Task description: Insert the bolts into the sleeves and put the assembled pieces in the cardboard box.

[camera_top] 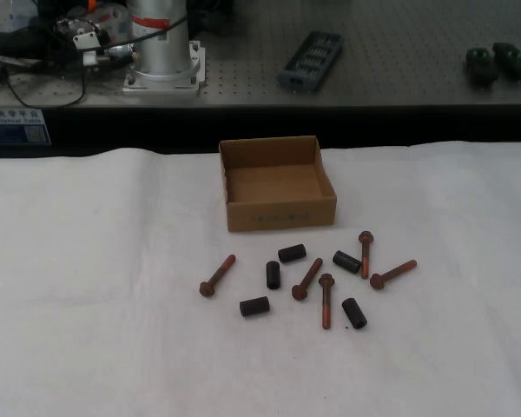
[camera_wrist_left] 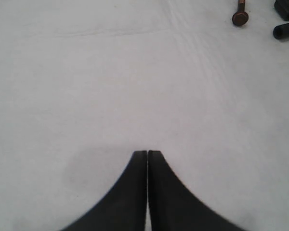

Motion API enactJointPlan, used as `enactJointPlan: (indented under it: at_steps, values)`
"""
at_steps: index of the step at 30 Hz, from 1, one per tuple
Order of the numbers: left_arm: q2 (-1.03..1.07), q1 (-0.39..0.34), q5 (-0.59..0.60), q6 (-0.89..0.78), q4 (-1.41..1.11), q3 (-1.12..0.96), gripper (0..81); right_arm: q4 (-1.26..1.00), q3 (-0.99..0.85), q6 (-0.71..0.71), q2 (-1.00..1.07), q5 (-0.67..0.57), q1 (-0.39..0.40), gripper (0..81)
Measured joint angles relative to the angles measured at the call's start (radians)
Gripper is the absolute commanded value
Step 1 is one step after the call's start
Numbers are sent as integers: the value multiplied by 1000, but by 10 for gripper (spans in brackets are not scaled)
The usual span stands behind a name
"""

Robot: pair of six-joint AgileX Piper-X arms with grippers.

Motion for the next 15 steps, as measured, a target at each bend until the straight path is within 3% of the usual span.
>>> enactJointPlan:
  at_steps: [6,11,15]
  values:
    - [0,0,26,-49,-4,0,7,-21,0,0,0,0,0,29]
    - [-1,0,326,-438,-56,6,7,-85,0,35,0,0,0,29]
    - [-1,0,388,-567,-63,6,7,-138,0,200,0,0,0,29]
